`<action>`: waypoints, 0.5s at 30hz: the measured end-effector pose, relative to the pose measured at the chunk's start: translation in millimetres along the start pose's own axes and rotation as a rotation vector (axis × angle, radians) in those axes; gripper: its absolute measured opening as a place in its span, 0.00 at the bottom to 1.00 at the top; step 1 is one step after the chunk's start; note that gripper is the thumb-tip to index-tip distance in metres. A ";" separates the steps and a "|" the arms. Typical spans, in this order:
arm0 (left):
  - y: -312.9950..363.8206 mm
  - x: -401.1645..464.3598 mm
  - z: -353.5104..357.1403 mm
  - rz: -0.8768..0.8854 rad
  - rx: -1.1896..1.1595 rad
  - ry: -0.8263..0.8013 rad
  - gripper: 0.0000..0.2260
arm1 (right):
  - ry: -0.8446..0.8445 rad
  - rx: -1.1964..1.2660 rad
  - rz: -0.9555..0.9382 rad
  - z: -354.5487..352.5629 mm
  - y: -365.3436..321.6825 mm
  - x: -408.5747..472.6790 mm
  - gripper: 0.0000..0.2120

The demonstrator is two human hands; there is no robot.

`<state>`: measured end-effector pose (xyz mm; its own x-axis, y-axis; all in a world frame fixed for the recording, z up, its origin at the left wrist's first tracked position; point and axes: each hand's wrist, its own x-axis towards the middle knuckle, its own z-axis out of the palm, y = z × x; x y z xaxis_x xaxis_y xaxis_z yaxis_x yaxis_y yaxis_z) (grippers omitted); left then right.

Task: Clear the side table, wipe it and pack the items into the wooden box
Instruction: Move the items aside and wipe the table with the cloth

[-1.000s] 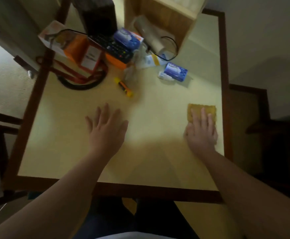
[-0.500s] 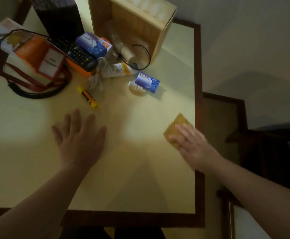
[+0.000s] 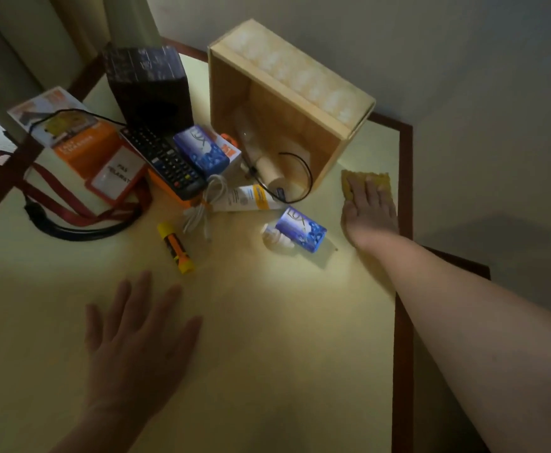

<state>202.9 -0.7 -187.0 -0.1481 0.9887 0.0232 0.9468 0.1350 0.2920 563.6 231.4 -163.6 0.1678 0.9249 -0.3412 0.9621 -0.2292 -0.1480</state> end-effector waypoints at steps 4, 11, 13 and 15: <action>0.0 2.2 3.7 0.003 -0.017 0.074 0.34 | 0.000 0.014 0.014 -10.0 -11.4 40.6 0.28; -2.7 3.8 6.0 0.001 -0.034 0.084 0.36 | 0.021 0.016 0.023 -16.1 -20.4 58.8 0.29; -4.4 3.2 6.5 0.005 -0.042 0.077 0.35 | 0.040 0.002 0.009 -16.6 -20.3 55.7 0.29; -5.7 3.0 7.1 0.002 -0.042 0.060 0.34 | 0.079 0.018 0.016 -19.2 -23.6 48.7 0.28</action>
<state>199.1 2.0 -195.4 -0.1644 0.9831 0.0802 0.9346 0.1293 0.3313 553.1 287.7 -158.9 0.2000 0.9421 -0.2693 0.9553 -0.2486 -0.1602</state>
